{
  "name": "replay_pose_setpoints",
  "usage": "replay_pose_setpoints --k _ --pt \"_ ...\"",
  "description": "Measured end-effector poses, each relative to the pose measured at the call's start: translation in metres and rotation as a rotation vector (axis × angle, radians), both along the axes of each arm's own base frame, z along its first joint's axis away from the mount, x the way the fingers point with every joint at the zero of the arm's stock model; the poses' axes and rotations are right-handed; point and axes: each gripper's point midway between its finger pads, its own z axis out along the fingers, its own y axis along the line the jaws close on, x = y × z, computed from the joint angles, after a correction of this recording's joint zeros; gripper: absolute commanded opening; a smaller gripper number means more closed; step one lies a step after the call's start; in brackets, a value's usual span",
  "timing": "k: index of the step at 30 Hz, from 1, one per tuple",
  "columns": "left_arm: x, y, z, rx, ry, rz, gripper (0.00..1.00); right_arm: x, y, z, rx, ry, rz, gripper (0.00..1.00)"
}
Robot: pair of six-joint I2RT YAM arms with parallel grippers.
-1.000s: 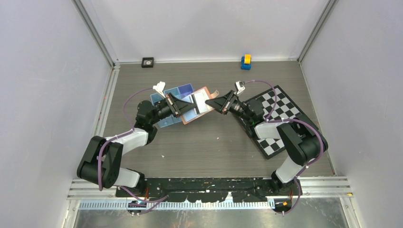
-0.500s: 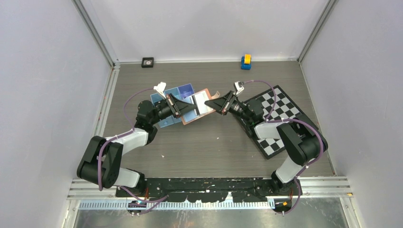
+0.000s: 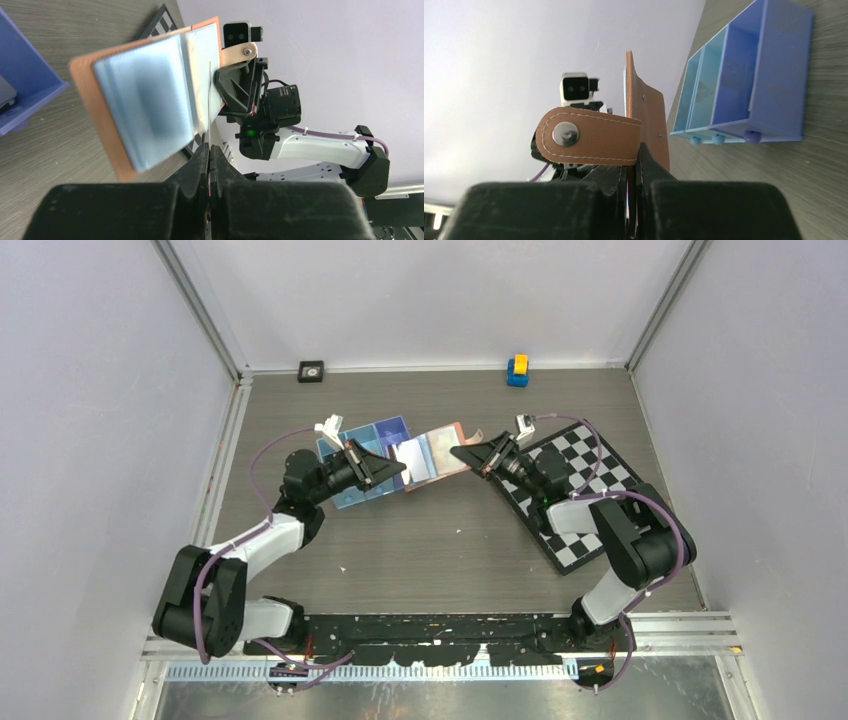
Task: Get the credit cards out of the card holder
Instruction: Remove the credit card from the card holder, then place the credit card in the storage box.
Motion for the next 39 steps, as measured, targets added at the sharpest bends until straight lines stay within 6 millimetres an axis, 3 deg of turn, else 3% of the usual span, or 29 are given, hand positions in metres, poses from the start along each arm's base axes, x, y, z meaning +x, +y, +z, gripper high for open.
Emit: replay_pose_setpoints --k 10,19,22,30,33,36,37,39 --pt "0.014 0.023 -0.031 0.150 0.039 0.124 0.00 0.015 -0.034 -0.007 -0.073 0.007 -0.138 0.01" --pt "0.047 0.036 -0.039 0.265 0.037 0.248 0.00 0.004 -0.063 0.027 -0.210 -0.088 -0.293 0.01" --pt "0.062 0.039 -0.052 0.286 0.075 0.284 0.00 0.000 -0.077 0.035 -0.236 -0.117 -0.364 0.01" --pt "0.097 0.040 -0.098 0.314 0.219 0.308 0.00 0.001 -0.087 0.010 -0.299 -0.057 -0.408 0.00" --pt "0.109 0.036 -0.103 0.316 0.236 0.297 0.00 0.002 -0.086 0.007 -0.304 -0.047 -0.406 0.01" --pt "0.119 0.031 -0.102 0.310 0.236 0.280 0.12 0.002 -0.086 0.006 -0.305 -0.045 -0.405 0.01" --pt "0.122 0.030 -0.102 0.307 0.235 0.275 0.24 0.002 -0.086 0.006 -0.305 -0.045 -0.404 0.01" --pt "0.124 0.027 -0.101 0.299 0.239 0.264 0.38 0.002 -0.086 0.006 -0.305 -0.045 -0.404 0.00"
